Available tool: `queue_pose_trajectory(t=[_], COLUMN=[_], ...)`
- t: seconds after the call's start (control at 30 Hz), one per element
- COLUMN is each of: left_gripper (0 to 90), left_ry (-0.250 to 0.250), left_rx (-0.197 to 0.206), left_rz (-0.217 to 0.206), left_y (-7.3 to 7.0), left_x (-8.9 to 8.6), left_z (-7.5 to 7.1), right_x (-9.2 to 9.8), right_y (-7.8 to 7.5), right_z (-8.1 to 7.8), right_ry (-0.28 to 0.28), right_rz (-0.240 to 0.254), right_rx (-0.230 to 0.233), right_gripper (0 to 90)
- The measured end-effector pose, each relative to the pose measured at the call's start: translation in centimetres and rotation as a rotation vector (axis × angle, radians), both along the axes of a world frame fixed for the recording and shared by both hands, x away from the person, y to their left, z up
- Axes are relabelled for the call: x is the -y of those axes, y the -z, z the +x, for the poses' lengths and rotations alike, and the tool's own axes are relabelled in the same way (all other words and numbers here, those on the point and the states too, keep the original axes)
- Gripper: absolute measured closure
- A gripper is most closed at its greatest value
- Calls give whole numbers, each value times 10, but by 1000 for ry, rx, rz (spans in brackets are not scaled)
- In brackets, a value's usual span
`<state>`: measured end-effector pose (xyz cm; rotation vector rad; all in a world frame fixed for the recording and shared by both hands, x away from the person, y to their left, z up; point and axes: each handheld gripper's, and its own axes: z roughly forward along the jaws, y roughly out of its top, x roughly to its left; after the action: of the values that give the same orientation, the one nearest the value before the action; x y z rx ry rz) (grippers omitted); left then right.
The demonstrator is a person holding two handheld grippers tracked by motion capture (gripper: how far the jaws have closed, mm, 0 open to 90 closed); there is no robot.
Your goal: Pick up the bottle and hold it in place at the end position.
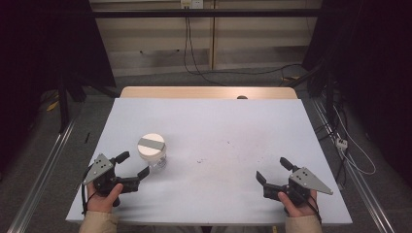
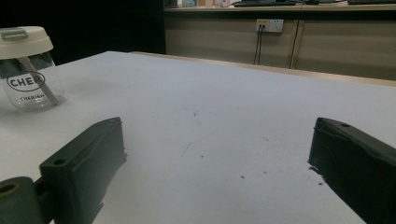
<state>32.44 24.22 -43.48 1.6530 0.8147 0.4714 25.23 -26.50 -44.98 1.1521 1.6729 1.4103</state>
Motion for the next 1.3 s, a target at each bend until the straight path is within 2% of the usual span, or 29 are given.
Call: queue_pose_trajectory(t=[0.17,0.37,0.53,0.63,0.8,0.93,1.0,1.3], left_gripper=[28,28,29,29,34,35,35,39], left_ry=[-25,-29,-31,-37,-70,-74,-72,-92], left_rx=[-2,-15,-19,-40,-61,-61,-58,-58], left_rz=[-4,4,21,45,61,71,92,115], left_y=[0,0,0,3,4,5,6,7], left_x=[0,3,6,12,19,22,24,34], left_z=[0,1,1,3,9,11,14,22], right_x=[0,0,-1,-1,-1,-2,-2,0], right_y=[0,1,1,1,1,1,1,2], right_z=[1,2,2,2,3,3,3,4], right_ry=[-3,-2,-9,-8,1,-1,0,4], right_rz=[2,-2,-6,-4,-7,-11,-14,-10], right_rx=[1,0,-2,-1,-4,-4,-2,-5], right_gripper=[30,30,30,30,31,31,32,32])
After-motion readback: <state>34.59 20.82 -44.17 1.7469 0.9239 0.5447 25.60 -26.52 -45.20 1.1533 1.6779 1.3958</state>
